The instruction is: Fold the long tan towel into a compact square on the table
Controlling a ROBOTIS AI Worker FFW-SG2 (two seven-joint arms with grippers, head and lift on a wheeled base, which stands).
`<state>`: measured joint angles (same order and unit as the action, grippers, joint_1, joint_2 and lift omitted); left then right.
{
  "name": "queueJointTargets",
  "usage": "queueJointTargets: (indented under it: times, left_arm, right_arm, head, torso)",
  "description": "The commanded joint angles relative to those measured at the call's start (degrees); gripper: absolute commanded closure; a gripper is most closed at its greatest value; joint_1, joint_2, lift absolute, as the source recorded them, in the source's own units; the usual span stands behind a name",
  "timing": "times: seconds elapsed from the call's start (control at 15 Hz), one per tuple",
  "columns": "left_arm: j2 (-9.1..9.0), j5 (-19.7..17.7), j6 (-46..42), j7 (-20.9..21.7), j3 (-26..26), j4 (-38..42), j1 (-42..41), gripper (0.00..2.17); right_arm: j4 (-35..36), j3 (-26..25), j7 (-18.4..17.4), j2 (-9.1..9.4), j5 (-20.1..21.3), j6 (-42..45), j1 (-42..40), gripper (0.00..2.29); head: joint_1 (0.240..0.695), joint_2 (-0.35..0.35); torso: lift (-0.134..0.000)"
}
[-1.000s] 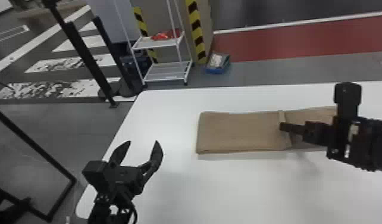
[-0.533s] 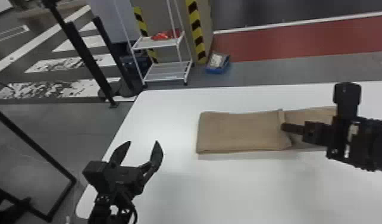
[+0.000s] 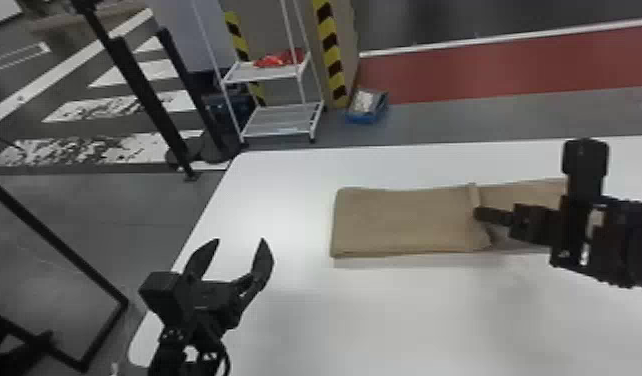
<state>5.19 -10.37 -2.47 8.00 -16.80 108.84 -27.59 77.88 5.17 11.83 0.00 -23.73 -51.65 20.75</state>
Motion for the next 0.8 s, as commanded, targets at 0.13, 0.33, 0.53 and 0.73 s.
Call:
queueJointTargets:
  times: [0.13,0.33,0.53,0.73]
  left_arm:
    - [0.00,-0.09,-0.03,0.00,-0.17,-0.29,-0.01,0.15]
    - [-0.09,-0.09,-0.03,-0.09,-0.17,-0.47,-0.01,0.15]
    - [0.00,-0.09,-0.03,-0.09,-0.17,-0.56,-0.01,0.15]
    - [0.26,-0.18,-0.03,-0.09,-0.17,-0.56,-0.01,0.15]
  right_arm:
    - [0.00,-0.07,0.12,0.05,-0.09,-0.70,0.08,2.04]
    - [1.75,-0.07,0.38,0.05,-0.88,-0.70,-0.53,2.22]
    - [4.13,-0.16,0.47,0.05,-1.49,-1.05,-1.15,2.25]
    - [5.80,-0.34,0.47,0.05,-1.58,-4.04,-1.41,2.25]
  head:
    - [0.695,0.334]
    - [0.695,0.337]
    - [0.695,0.341]
    - [0.695,0.346]
  torso:
    - [-0.123]
    - [-0.123]
    - [-0.123]
    - [-0.123]
